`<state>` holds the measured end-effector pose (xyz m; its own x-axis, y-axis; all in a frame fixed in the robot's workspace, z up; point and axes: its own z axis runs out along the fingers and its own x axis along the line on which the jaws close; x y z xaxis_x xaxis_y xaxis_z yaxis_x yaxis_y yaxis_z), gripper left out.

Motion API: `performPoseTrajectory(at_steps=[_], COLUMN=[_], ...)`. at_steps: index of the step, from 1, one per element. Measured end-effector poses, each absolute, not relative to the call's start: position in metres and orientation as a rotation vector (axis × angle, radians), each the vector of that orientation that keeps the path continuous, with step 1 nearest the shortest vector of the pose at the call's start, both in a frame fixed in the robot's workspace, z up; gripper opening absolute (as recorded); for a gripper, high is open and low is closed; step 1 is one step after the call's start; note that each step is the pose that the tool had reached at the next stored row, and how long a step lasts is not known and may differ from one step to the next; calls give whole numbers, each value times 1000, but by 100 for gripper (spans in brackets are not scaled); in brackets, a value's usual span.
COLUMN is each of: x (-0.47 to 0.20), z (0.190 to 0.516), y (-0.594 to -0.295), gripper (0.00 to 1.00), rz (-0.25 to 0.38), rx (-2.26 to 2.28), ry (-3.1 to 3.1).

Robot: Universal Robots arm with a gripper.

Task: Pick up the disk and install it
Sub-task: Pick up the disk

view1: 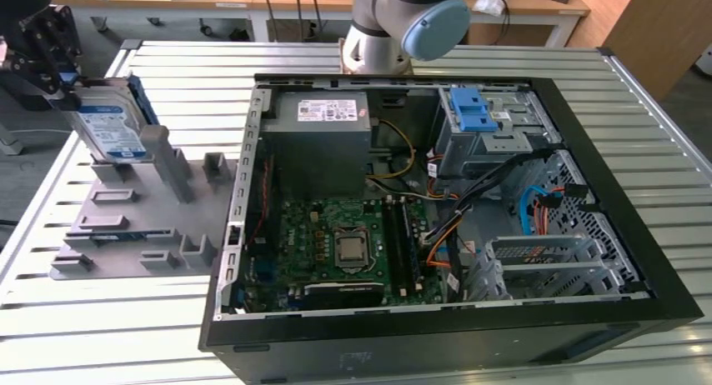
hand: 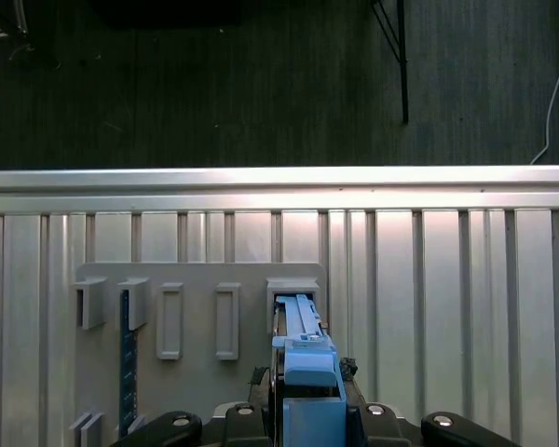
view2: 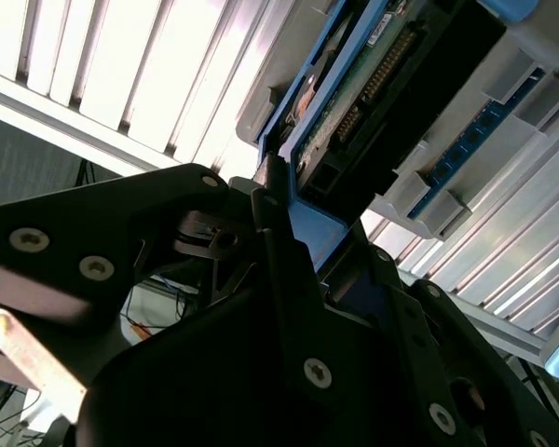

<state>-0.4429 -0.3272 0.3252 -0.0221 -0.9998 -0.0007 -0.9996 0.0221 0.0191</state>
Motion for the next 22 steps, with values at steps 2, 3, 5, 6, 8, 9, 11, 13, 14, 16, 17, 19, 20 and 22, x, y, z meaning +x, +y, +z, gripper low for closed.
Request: performPoseTrajectory(at_steps=[2,3,5,6,8,9,11,13,14,16,17,19,20,22], x=[-443,-443,-443,-443,-443,-443,-443,-443,-443,-443,-443,-443,-443,-443], z=[327,328,330,331,332,332,334,335,336,337,338,340,341,343], y=[-327,-327,-327,-327,-327,-327,-327,-327,-327,-327,-327,-327,-327,-327], gripper=[36,36,36,36,36,36,36,36,36,36,36,36,36,36], rz=[-22,-22,-22,-22,-22,-22,-22,-22,-22,-22,-22,-22,-22,-22], rx=[2188,2188,2188,2188,2188,2188,2188,2188,2188,2188,2188,2188,2188,2188], ry=[-2237,-2237,-2237,-2237,-2237,-2237,-2237,-2237,-2237,-2237,-2237,-2237,-2237,-2237])
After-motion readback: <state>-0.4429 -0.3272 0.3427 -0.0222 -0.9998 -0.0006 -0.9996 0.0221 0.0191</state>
